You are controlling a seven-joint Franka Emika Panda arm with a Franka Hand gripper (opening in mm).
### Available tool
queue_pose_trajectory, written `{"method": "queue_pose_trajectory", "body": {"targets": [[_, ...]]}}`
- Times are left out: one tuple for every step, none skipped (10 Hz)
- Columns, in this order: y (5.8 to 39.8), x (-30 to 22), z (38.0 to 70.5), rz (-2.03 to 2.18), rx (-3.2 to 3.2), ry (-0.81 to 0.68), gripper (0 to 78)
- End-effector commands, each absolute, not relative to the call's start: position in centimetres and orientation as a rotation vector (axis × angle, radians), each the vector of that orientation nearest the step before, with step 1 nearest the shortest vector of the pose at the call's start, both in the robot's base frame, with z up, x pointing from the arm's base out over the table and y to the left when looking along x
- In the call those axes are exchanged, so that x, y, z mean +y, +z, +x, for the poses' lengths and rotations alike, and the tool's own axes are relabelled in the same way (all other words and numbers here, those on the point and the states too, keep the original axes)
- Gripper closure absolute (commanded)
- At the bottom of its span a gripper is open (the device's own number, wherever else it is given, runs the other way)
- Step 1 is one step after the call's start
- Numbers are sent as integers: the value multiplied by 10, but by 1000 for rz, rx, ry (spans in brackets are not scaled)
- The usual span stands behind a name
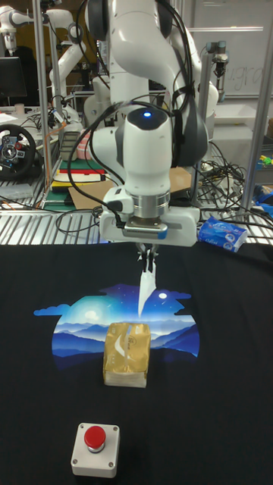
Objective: Pull out a napkin
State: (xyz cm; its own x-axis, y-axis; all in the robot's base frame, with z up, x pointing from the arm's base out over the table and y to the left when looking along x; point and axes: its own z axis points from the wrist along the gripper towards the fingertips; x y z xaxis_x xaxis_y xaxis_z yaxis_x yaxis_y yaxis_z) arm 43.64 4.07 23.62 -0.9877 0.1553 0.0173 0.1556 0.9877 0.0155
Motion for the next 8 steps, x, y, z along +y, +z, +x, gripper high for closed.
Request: {"method": "queue_pose_trajectory", "body": {"targets": [[237,41,437,-53,-3134,-10,764],[237,41,437,-42,-3136,-17,764],[237,41,437,-40,-3144,-27,764],[236,41,437,-54,-3151,-51,764],[236,41,437,-60,-3157,-52,764],[236,41,437,-60,-3158,-54,764],[236,41,437,-71,-3157,-50,764],[236,41,437,-76,-3157,-43,764]]}}
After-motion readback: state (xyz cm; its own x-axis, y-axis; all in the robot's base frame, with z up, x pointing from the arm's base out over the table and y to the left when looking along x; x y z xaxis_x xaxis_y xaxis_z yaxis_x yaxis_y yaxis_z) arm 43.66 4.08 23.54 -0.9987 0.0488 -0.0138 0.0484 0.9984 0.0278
